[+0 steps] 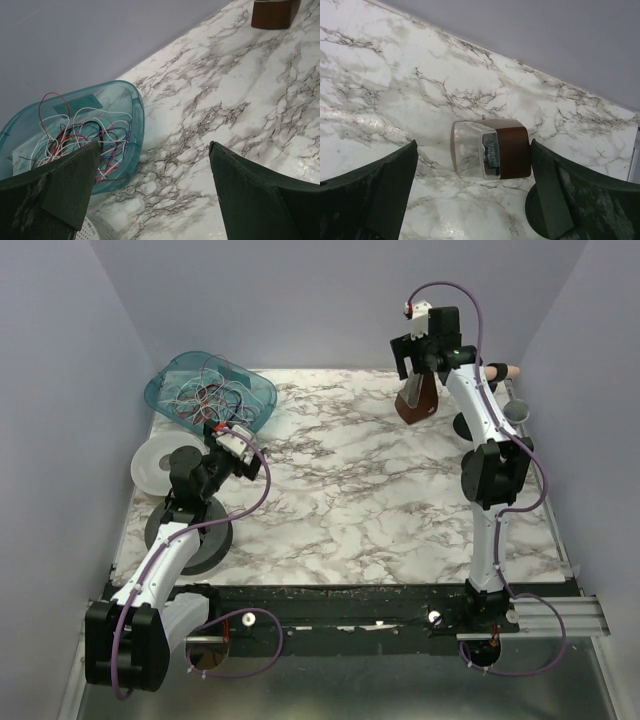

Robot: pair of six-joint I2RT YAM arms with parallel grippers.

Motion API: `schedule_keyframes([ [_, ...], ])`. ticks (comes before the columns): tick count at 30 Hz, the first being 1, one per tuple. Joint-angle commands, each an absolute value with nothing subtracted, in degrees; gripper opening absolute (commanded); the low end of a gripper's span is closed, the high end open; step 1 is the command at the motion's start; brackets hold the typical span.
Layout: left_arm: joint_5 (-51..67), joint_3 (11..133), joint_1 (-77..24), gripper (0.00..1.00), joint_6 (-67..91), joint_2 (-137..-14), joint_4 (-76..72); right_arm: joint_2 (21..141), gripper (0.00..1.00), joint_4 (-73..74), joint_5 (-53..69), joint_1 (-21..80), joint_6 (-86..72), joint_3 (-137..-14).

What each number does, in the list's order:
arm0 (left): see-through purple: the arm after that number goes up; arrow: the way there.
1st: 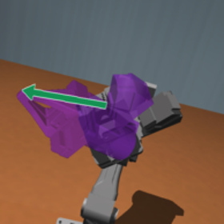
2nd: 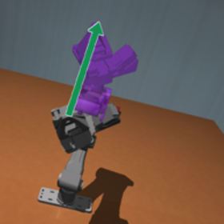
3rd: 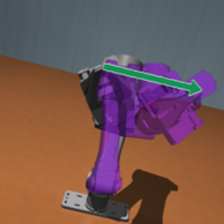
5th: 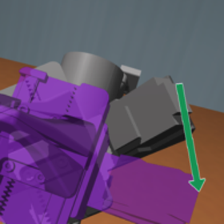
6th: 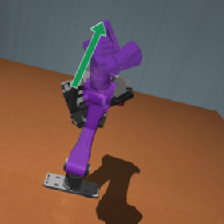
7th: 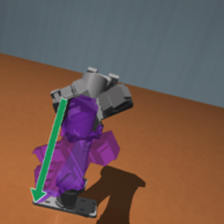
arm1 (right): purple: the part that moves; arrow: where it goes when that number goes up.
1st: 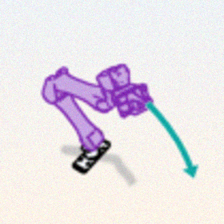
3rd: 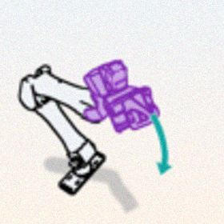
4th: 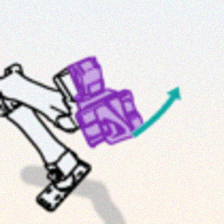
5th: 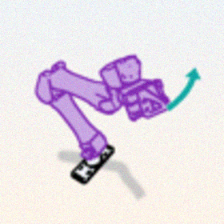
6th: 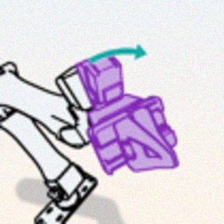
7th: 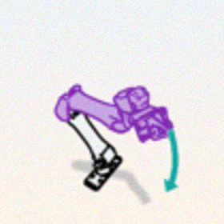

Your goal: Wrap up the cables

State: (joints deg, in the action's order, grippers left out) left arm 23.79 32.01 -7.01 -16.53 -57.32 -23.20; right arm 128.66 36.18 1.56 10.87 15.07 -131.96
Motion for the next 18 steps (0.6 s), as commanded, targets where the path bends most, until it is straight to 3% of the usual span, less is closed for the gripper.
schedule_keyframes([
  [1, 22.94, 31.90, -7.29, 0.99, -15.47, -56.34, -21.89, 124.81, 1.00, 33.05, 2.45, 11.25, 15.91, -130.70],
  [7, 18.73, 33.83, -7.29, 0.99, -10.20, -56.87, -19.43, 121.21, 1.00, 27.34, 2.91, 11.78, 16.08, -125.95],
  [13, 13.37, 36.38, -7.29, 0.99, -9.93, -57.92, -14.95, 121.03, 1.00, 24.70, -9.22, 11.78, 17.31, -126.83],
  [18, 13.01, 39.37, -7.12, 0.99, -8.62, -59.23, -11.44, 119.80, 1.00, 23.64, -2.04, 11.87, 19.86, -125.95],
])
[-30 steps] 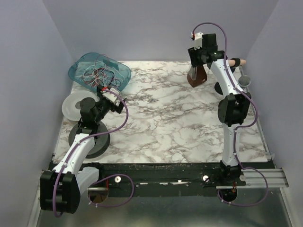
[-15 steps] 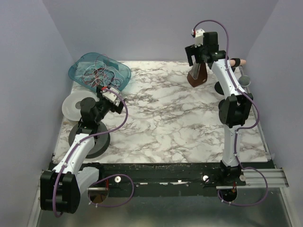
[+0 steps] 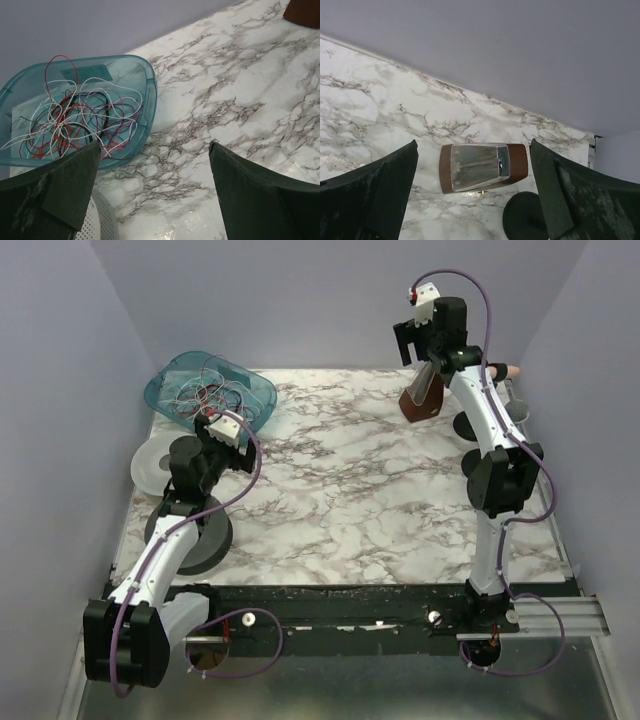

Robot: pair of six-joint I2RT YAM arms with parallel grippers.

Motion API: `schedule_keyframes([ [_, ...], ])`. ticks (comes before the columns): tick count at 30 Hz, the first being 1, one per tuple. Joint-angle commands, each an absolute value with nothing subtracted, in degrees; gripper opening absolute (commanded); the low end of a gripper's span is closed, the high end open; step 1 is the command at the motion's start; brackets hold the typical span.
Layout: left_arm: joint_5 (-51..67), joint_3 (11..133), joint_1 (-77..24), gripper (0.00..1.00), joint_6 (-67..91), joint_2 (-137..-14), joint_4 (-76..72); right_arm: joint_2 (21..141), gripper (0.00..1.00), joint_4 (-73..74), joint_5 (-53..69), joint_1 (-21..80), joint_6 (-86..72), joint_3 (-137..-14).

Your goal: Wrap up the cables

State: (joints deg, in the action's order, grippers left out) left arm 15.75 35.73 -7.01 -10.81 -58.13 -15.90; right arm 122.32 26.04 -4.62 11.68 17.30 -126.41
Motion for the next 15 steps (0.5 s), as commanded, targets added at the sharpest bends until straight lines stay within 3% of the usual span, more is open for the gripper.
schedule_keyframes([
  [1, 12.57, 40.33, -7.12, 0.99, -7.48, -59.85, -10.03, 119.53, 1.00, 23.56, -0.37, 12.04, 19.78, -125.95],
  [10, 9.32, 57.89, -3.87, 0.99, -0.27, -68.36, 6.84, 109.18, 1.00, 17.50, 16.24, 14.85, 16.11, -121.39],
  [15, 7.30, 71.52, -1.41, 0.99, -0.26, -76.27, 18.43, 100.04, 1.00, 10.12, 24.16, 15.82, 10.29, -110.06],
])
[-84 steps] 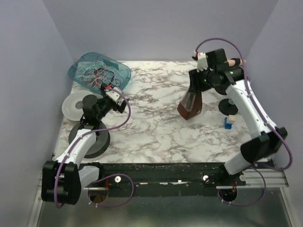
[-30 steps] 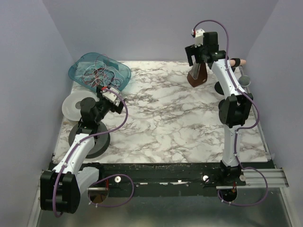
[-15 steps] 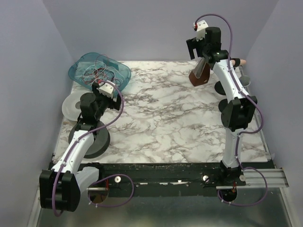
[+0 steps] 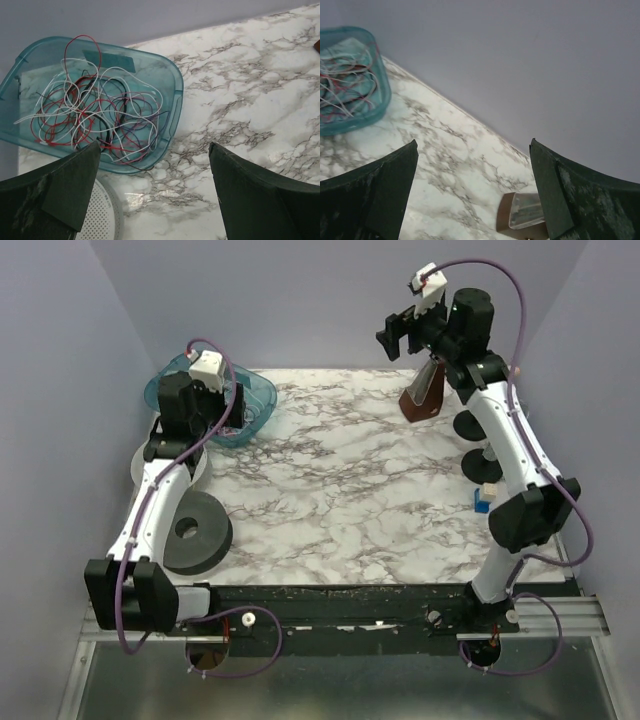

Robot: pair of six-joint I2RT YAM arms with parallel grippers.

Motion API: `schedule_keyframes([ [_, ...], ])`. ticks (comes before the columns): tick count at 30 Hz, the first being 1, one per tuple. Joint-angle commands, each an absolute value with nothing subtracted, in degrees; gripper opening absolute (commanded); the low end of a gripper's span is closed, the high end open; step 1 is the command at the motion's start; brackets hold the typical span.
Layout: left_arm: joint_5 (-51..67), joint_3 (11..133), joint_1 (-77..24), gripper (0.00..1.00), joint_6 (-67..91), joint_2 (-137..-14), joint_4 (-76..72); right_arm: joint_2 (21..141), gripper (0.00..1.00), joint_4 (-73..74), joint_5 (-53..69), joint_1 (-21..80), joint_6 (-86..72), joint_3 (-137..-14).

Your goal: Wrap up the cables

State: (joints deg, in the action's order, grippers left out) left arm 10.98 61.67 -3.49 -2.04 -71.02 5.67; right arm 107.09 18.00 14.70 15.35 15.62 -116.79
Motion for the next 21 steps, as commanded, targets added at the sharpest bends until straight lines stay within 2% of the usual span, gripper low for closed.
schedule_keyframes([
  [1, 6.86, 73.72, -0.80, 0.99, -0.26, -78.03, 20.98, 98.45, 1.00, 9.41, 24.78, 16.34, 9.59, -107.86],
  [6, 10.35, 83.91, 2.20, 0.93, -8.40, -85.67, 28.37, 93.17, 1.00, 7.12, 28.82, 19.59, 7.73, -97.84],
  [10, 12.14, 99.62, 3.07, 0.89, -18.10, -96.82, 36.55, 91.76, 1.00, 7.56, 31.20, 21.09, 7.30, -92.47],
  [14, 10.63, 120.11, 4.13, 0.67, -12.14, -111.06, 43.14, 91.23, 1.00, 8.53, 30.59, 21.80, 6.15, -90.01],
  [18, 5.74, 122.44, 2.73, 0.66, -7.30, -117.76, 35.62, 91.32, 1.00, 9.14, 28.92, 22.32, 5.89, -88.42],
  [21, -3.41, 127.60, 1.76, 0.59, -3.70, -125.93, 26.21, 91.41, 1.00, 10.20, 29.36, 23.11, 4.05, -87.19],
])
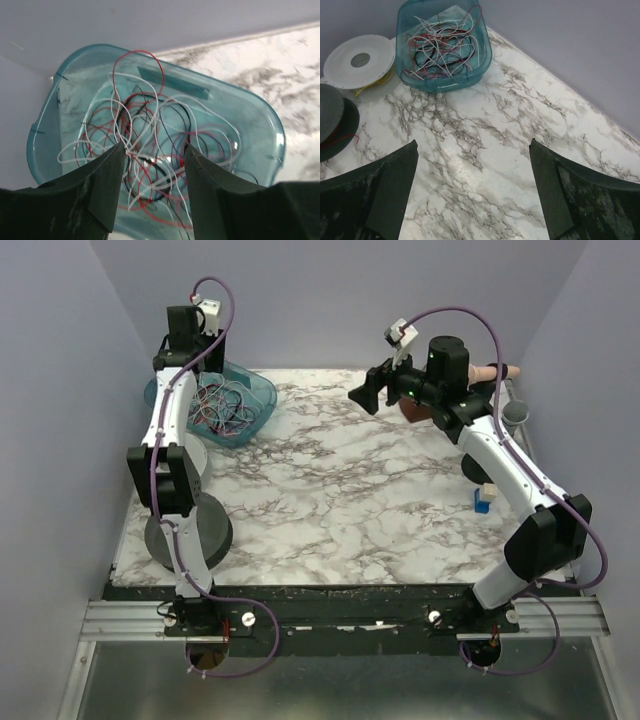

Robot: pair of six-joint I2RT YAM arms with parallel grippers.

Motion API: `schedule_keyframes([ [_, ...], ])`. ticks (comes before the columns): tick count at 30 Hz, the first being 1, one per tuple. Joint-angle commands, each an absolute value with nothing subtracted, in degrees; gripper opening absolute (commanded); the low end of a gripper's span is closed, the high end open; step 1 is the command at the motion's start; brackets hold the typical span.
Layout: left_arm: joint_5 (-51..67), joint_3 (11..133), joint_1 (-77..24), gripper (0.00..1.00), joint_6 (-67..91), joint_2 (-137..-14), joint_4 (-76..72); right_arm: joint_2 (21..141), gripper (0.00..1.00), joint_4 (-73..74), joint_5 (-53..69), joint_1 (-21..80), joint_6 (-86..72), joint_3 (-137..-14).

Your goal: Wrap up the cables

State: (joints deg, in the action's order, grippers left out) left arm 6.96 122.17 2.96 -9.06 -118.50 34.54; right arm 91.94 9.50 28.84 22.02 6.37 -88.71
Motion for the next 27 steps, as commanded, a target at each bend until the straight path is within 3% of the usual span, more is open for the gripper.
schedule_keyframes([
  [1, -3.95, 129.10, 1.50, 0.58, -2.73, -127.95, 24.63, 91.15, 1.00, 10.20, 29.18, 23.38, 3.87, -86.49],
  [10, -10.09, 142.28, -1.76, 0.62, -4.21, -146.15, 14.86, 89.30, 1.00, 15.99, 23.74, 26.10, 3.87, -84.29],
  [16, -13.28, 144.49, -1.76, 0.65, -10.90, -151.26, 14.48, 88.07, 1.00, 18.63, 21.53, 26.81, 3.16, -84.55],
  [18, -3.93, 143.89, -1.06, 0.65, -6.88, -148.64, 20.10, 88.24, 1.00, 19.94, 20.66, 27.24, 3.25, -85.43],
  [21, 20.93, 134.86, -0.53, 0.71, -3.08, -140.30, 20.92, 88.07, 1.00, 21.44, 19.25, 27.86, 3.86, -85.69],
  [27, 29.79, 130.87, -1.41, 0.74, -5.17, -133.42, 27.22, 89.47, 1.00, 23.64, 19.16, 28.91, 6.50, -86.92],
])
